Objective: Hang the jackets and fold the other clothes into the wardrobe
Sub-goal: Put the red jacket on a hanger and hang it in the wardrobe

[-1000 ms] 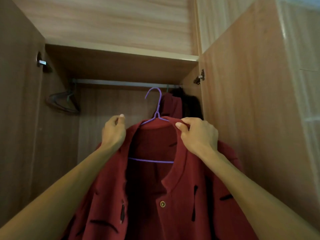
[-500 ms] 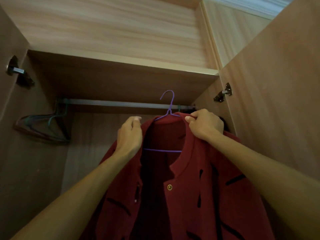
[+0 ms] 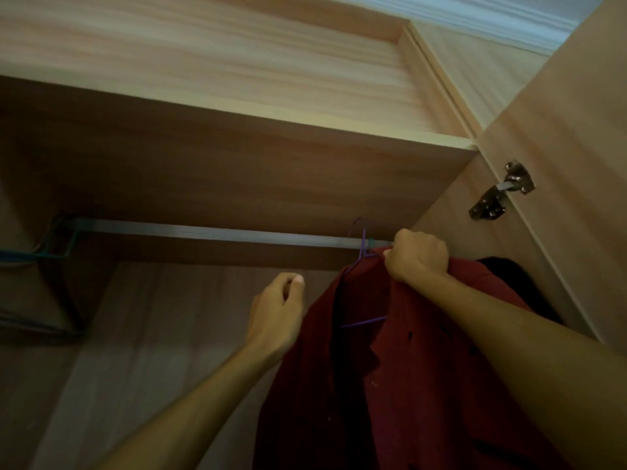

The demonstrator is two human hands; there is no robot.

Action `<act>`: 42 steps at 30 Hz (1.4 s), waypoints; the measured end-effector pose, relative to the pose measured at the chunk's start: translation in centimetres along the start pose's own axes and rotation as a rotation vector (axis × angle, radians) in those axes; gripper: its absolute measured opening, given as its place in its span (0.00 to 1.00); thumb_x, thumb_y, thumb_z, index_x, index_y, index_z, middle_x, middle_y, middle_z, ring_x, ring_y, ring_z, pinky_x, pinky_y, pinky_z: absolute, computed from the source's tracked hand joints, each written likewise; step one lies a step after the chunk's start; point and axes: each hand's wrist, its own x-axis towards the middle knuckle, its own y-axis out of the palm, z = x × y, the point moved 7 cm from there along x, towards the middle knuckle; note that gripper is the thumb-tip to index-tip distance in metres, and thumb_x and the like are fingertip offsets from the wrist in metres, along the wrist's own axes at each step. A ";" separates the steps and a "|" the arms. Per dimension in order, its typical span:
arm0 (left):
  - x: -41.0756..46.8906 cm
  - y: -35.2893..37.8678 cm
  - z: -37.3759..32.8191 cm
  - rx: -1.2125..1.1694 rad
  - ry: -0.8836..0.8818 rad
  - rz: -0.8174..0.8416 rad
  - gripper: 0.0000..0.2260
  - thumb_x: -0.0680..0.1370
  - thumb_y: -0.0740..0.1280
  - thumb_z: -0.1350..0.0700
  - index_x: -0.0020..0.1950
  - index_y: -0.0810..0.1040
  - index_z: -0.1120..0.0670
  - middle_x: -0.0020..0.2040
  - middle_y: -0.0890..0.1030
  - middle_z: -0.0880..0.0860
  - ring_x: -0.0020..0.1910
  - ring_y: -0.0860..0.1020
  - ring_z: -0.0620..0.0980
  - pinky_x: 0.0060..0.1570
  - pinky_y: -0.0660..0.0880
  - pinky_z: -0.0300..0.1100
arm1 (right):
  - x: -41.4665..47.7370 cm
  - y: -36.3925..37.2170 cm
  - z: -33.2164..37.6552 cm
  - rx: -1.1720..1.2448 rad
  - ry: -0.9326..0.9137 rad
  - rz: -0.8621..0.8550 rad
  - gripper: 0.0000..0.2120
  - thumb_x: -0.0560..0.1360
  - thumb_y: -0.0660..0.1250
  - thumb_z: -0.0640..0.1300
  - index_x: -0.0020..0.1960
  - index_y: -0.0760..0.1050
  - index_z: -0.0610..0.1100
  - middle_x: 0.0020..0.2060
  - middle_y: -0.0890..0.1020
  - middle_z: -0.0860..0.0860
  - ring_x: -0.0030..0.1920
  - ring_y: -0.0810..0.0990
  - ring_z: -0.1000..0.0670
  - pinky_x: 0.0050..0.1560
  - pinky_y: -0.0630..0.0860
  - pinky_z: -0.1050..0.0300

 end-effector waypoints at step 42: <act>-7.6 -3.6 10.5 -0.184 -0.123 0.092 0.10 0.80 0.59 0.50 0.59 0.76 0.48 0.50 0.78 0.40 0.50 0.74 0.34 0.44 0.67 0.26 | -15.4 7.2 10.9 0.025 -0.377 0.127 0.16 0.78 0.57 0.52 0.61 0.76 0.47 0.56 0.79 0.48 0.55 0.77 0.47 0.57 0.70 0.49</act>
